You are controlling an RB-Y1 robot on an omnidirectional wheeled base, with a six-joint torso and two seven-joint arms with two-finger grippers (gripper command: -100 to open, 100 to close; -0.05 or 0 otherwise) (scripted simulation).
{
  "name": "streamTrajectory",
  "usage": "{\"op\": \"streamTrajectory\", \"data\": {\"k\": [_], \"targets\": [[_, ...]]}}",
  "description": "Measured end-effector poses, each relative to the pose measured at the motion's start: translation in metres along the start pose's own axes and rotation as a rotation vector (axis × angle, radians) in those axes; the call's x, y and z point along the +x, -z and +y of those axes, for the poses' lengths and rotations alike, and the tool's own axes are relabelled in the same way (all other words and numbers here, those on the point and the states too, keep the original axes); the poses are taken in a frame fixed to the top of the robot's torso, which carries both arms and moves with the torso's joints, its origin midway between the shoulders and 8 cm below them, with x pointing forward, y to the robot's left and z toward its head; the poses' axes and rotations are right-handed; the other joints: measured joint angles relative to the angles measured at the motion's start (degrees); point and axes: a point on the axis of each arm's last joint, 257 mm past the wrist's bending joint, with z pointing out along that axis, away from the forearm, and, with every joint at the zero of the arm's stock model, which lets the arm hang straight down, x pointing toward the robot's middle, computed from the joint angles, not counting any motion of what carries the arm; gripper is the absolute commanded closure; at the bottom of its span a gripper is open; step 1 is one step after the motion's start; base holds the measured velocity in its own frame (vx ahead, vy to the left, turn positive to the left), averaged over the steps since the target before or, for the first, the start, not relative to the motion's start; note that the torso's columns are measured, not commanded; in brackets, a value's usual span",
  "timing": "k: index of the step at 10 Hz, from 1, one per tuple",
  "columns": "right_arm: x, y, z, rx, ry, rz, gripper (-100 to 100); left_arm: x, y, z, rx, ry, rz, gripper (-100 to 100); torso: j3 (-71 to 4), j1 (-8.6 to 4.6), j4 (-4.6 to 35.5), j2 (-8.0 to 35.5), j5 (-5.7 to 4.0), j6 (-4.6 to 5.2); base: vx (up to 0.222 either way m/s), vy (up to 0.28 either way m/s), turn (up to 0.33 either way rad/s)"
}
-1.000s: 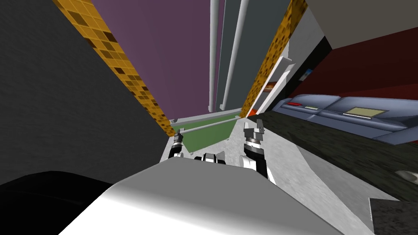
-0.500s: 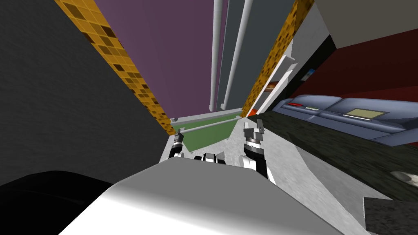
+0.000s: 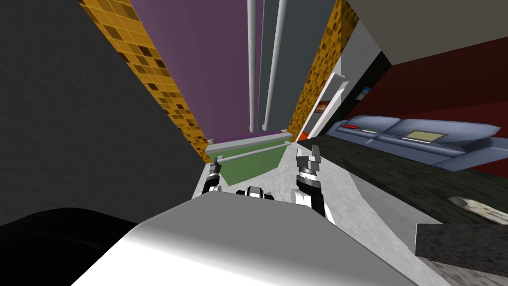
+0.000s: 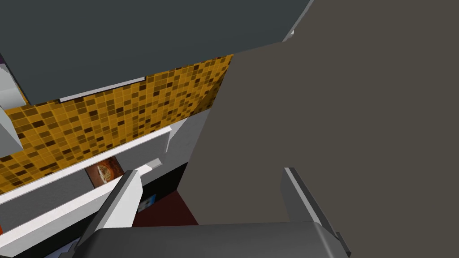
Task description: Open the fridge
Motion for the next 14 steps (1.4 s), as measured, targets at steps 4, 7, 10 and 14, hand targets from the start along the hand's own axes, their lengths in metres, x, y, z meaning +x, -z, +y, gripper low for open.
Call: {"op": "streamTrajectory", "data": {"k": [4, 7, 10, 14], "targets": [[0.0, 0.0, 0.0, 0.0, 0.0, 0.0, 0, 0.0, 0.004, 0.001, -0.006, -0.002, 0.004, 100, -0.03, 0.09, 0.03, -0.15, 0.0, 0.02, -0.143, -0.075, 0.01], [0.0, 0.0, 0.0, 0.0, 0.0, 0.0, 0, 0.001, 0.006, -0.004, 0.002, -0.001, 0.007, 100, 0.19, -0.2, -0.03, 0.2, 0.06, 0.09, -0.177, -0.11, 0.017], [0.0, 0.0, 0.0, 0.0, 0.0, 0.0, 0, 0.001, 0.01, -0.002, -0.005, -0.002, 0.009, 100, 0.01, 0.03, 0.04, 0.01, -0.02, -0.01, -0.124, -0.058, 0.011], [0.0, 0.0, 0.0, 0.0, 0.0, 0.0, 0, 0.002, 0.013, -0.007, 0.0, -0.001, 0.013, -100, -0.01, 0.05, 0.01, -0.09, 0.0, -0.02, -0.109, -0.059, 0.001]]}}
